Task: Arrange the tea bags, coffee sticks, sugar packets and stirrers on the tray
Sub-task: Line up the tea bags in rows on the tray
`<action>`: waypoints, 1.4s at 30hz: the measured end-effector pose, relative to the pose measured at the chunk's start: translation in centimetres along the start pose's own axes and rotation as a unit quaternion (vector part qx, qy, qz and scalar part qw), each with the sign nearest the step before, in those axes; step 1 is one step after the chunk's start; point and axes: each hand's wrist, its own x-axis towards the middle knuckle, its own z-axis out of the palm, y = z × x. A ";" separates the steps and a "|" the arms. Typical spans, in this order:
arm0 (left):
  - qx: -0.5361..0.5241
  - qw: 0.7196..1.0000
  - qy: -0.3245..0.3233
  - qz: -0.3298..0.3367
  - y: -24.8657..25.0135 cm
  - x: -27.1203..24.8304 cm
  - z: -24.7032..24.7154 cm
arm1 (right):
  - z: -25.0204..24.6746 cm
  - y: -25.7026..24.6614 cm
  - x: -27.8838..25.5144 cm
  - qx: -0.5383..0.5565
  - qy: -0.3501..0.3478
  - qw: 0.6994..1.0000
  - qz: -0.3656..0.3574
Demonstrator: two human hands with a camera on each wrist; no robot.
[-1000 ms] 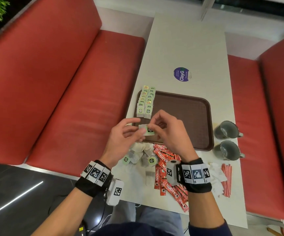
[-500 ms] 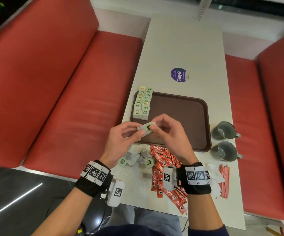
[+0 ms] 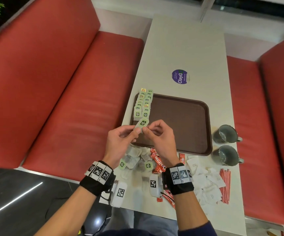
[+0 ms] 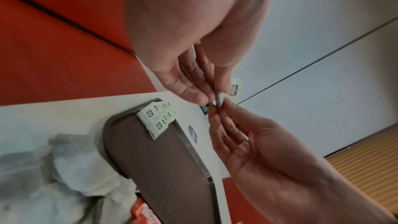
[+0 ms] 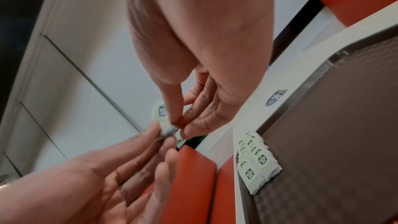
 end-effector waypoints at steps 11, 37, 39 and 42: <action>0.320 0.947 0.014 -0.021 -5.9 0.7 -4.2 | 3.3 5.2 10.1 -0.264 0.034 0.962 0.069; 0.526 0.842 -0.080 -0.088 -7.3 -0.7 -4.5 | 4.3 6.7 -1.5 -0.510 -0.044 0.856 0.074; 0.567 0.810 -0.106 -0.104 -7.8 -1.1 -4.2 | 5.0 7.6 -2.2 -0.552 -0.039 0.831 0.065; 0.575 0.804 -0.112 -0.096 -9.0 -1.7 -3.9 | 5.9 8.8 -2.5 -0.566 -0.035 0.822 0.061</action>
